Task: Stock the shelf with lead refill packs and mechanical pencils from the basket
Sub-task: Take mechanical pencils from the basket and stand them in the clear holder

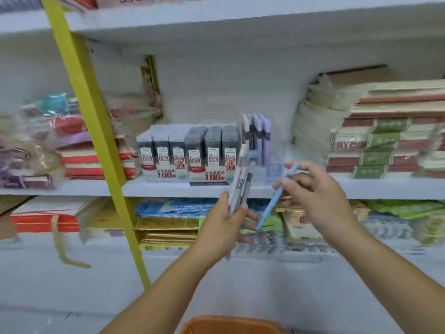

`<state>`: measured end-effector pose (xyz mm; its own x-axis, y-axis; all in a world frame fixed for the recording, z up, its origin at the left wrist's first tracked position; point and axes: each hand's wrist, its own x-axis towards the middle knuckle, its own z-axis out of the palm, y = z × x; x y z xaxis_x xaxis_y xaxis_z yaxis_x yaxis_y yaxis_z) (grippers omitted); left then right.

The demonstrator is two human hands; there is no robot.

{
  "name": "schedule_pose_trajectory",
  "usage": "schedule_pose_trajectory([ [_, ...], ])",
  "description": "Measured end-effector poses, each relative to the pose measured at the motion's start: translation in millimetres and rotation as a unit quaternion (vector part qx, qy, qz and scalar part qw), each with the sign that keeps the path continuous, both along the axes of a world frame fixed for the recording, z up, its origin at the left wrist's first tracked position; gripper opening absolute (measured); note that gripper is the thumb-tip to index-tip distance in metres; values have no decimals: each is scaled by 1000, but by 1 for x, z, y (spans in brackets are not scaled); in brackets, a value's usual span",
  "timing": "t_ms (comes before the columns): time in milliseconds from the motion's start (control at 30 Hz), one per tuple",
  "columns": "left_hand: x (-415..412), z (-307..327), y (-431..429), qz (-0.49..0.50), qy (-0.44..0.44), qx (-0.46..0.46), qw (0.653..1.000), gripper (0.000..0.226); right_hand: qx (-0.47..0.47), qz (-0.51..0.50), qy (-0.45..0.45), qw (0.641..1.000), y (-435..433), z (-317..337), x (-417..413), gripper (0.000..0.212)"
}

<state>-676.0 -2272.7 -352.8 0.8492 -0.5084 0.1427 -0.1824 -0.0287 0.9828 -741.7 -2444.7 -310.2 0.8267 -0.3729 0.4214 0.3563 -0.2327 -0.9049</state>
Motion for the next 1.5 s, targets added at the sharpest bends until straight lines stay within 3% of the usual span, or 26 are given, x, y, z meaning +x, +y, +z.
schedule_pose_trajectory([
  [167, 25, 31, -12, 75, -40, -61, 995, 9, -135, -75, -136, 979, -30, 73, 10, 37],
  [367, 47, 38, -20, 82, -46, -101, 990, 6, -258, -121, -162, 945, -48, 104, 47, 33],
  [700, 65, 48, -20, 91, -60, -158, 981, 6, -249, -115, -277, 921, -35, 156, 83, 35],
  [1000, 70, 52, -16, 90, -53, -173, 979, 8, -360, -108, -102, 921, -36, 134, 152, 27],
  [1133, 71, 50, -14, 90, -51, -174, 979, 7, -368, -92, -37, 925, -44, 120, 163, 28],
  [1500, 72, 49, -12, 85, -46, -175, 980, 7, -335, -71, 3, 940, -42, 123, 168, 30],
])
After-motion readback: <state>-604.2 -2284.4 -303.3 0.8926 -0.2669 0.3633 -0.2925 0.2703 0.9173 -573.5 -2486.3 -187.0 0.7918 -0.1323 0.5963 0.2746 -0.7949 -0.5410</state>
